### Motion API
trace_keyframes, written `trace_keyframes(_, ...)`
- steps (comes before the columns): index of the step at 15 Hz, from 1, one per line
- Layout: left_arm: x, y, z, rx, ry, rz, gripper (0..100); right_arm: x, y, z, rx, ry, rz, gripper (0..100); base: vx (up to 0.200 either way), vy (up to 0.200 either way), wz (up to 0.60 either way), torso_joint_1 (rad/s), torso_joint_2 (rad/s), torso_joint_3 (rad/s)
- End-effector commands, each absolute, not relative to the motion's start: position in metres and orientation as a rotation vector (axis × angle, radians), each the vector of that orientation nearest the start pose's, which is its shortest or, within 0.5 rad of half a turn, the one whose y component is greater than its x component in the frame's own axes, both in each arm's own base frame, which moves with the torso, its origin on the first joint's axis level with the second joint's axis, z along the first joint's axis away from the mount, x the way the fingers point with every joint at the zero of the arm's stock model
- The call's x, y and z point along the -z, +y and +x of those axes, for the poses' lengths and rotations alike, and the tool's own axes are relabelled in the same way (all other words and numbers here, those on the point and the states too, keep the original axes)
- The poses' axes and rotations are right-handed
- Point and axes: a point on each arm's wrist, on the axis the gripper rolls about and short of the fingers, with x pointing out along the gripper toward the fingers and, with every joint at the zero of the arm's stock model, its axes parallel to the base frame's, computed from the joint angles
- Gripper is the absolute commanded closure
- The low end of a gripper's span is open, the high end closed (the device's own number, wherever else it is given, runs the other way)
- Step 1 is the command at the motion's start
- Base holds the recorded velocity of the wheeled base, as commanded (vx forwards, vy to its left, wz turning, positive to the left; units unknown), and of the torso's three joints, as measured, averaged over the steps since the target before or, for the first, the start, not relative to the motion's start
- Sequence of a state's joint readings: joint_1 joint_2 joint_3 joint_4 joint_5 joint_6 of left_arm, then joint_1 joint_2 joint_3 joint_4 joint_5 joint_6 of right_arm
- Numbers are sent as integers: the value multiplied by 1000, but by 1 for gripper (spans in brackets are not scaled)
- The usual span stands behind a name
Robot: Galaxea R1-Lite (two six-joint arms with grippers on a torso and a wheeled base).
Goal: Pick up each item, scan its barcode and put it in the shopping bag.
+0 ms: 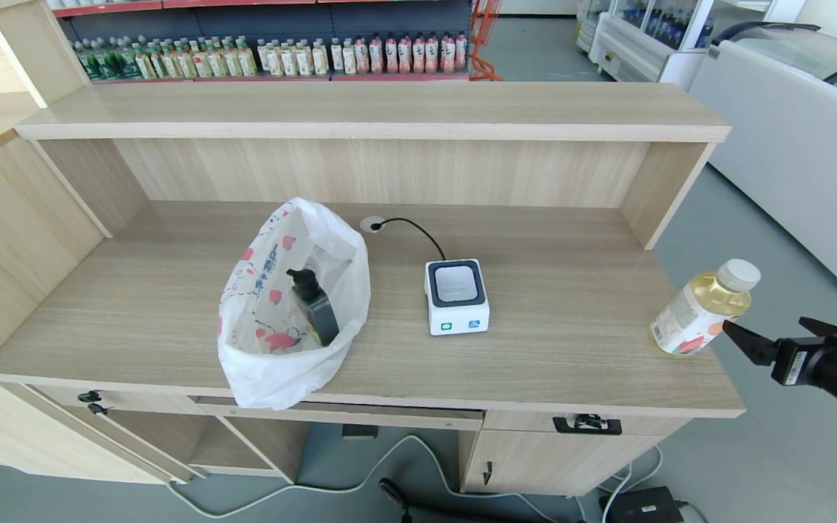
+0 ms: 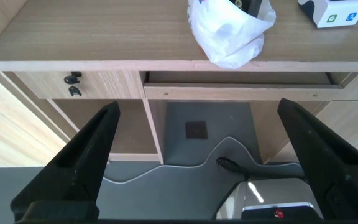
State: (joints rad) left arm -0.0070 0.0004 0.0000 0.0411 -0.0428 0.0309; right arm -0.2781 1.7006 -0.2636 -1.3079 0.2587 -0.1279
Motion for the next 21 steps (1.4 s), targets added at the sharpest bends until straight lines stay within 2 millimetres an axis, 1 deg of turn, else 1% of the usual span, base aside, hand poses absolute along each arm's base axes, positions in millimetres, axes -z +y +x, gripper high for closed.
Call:
trace_keyframes(1, -71, -1, -23, 50, 41, 30, 0, -100, -60, 247, -5, 156, -87, 0, 0, 0, 0, 0, 0, 0)
trace_keyframes(3, -71, -1, -23, 50, 41, 30, 0, -93, -61, 254, -10, 126, -97, 0, 0, 0, 0, 0, 0, 0)
trace_keyframes(7, -71, -1, -23, 51, 41, 30, 0, -84, -53, 263, -48, 121, -95, 0, 0, 0, 0, 0, 0, 0)
trace_keyframes(11, -71, -1, -23, 50, 41, 30, 0, -87, -48, 275, -70, 93, -99, 0, 0, 0, 0, 0, 0, 0)
trace_keyframes(13, -71, -1, -23, 51, 41, 30, 0, -88, -48, 287, -76, 67, -102, 0, 0, 0, 0, 0, 0, 0)
trace_keyframes(14, -71, -1, -23, 51, 41, 30, 0, -88, -48, 287, -76, 67, -102, 0, 0, 0, 0, 0, 0, 0)
trace_keyframes(15, -71, -1, -23, 50, 41, 30, 0, -88, -47, 295, -83, 55, -105, 0, 0, 0, 0, 0, 0, 0)
trace_keyframes(17, -71, -1, -23, 50, 41, 30, 0, -87, -46, 297, -89, 58, -104, 0, 0, 0, 0, 0, 0, 0)
trace_keyframes(21, -71, -1, -23, 51, 41, 30, 0, -82, -35, 307, -129, 56, -102, 0, 0, 0, 0, 0, 0, 0)
